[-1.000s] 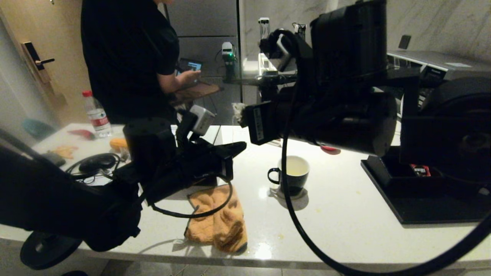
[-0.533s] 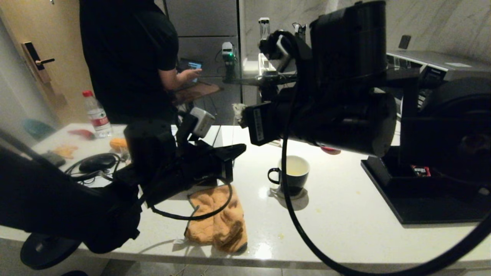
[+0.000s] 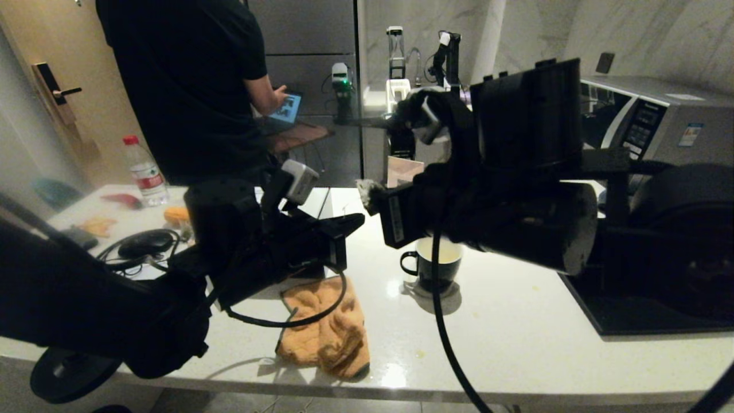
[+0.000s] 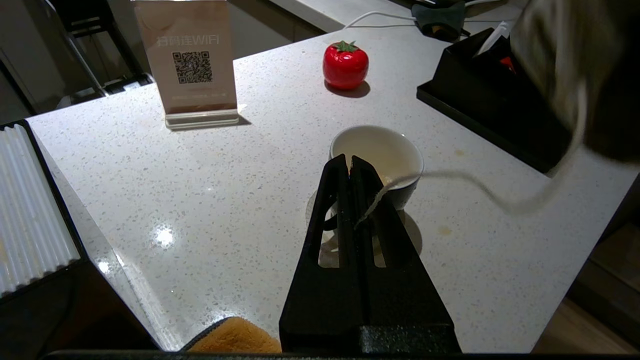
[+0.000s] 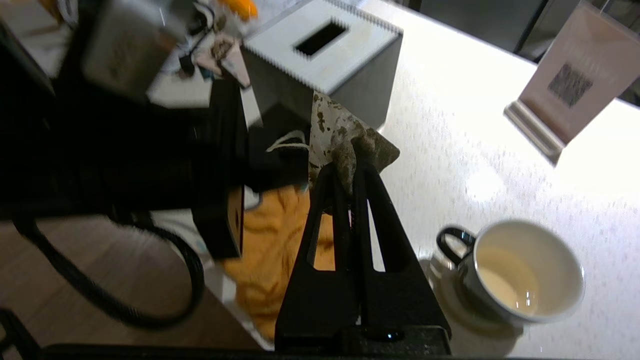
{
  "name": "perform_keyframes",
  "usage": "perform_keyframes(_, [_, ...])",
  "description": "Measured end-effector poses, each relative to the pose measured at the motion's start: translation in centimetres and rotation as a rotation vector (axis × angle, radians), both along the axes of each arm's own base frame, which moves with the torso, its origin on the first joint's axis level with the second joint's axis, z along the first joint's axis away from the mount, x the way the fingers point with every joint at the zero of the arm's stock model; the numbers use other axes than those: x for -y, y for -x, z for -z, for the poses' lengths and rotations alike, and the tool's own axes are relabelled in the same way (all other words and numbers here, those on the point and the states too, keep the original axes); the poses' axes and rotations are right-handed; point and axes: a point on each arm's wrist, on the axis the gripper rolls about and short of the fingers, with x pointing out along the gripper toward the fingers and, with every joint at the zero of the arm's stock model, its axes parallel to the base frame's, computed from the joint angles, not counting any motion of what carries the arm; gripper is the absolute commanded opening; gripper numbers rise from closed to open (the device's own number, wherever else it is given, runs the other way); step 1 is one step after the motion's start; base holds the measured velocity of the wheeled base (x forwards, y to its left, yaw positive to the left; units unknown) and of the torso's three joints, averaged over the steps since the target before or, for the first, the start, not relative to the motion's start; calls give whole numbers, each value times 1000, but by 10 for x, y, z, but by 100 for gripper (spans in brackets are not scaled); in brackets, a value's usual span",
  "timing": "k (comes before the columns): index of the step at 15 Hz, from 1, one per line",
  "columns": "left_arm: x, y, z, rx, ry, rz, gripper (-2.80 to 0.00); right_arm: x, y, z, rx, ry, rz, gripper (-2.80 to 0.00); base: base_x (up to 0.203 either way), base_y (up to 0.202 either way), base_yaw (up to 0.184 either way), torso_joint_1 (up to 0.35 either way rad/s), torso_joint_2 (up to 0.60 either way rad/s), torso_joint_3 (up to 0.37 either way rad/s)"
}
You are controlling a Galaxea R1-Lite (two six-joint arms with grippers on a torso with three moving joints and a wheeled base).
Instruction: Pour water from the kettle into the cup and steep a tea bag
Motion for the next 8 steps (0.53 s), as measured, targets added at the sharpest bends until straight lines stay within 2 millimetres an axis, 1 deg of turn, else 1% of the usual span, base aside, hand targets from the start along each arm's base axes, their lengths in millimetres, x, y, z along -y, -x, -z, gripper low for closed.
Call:
perform_keyframes(2, [0, 0, 0, 0, 2, 0, -280, 2, 5, 10, -19, 23, -6, -280, 0, 0, 0, 0, 0, 0])
perform_keyframes(6, [0, -1, -2, 4, 5, -2, -280, 1, 9, 26, 16, -23, -18, -280, 0, 0, 0, 0, 0, 0])
perform_keyframes(8, [1, -1, -2, 4, 5, -2, -280, -1, 12, 34, 4, -11, -28, -280, 0, 0, 0, 0, 0, 0])
